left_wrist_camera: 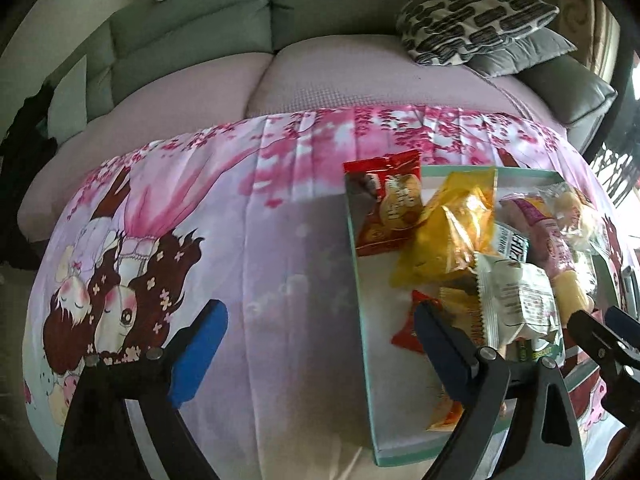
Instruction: Organize snacks
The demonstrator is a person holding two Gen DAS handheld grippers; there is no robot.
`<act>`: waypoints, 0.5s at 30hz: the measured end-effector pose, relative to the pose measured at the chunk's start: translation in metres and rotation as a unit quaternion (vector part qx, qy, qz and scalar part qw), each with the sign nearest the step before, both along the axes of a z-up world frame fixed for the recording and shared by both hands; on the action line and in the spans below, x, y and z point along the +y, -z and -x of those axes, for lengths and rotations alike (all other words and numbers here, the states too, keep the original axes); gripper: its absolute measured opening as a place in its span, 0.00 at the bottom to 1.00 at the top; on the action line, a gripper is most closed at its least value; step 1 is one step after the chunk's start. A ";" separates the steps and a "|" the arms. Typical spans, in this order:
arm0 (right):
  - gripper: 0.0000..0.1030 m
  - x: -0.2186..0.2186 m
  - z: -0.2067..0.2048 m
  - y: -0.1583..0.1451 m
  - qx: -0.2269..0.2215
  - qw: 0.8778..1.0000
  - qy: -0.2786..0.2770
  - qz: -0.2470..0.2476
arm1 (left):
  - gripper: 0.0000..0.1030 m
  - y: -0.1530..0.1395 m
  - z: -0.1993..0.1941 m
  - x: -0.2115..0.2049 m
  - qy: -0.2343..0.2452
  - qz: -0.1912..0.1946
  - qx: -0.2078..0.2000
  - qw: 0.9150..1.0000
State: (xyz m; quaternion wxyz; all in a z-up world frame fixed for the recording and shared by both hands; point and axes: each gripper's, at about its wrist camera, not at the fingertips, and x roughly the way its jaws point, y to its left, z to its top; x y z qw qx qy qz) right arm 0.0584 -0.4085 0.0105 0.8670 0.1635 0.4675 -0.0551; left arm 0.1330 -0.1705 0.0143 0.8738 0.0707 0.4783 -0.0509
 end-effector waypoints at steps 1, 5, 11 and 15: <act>0.98 0.001 0.000 0.000 0.001 1.000 0.000 0.002 | 0.92 0.001 0.000 0.002 -0.003 0.002 0.001 1.000; 1.00 0.005 -0.001 0.001 0.004 1.000 -0.001 0.010 | 0.92 0.005 -0.001 0.010 -0.015 0.003 0.007 1.000; 1.00 0.013 0.002 -0.001 0.008 1.000 -0.005 0.020 | 0.92 0.010 0.001 0.025 -0.032 0.002 0.012 0.999; 1.00 0.018 0.006 -0.001 0.012 1.000 -0.008 0.021 | 0.92 0.010 0.006 0.034 -0.035 0.012 0.013 0.999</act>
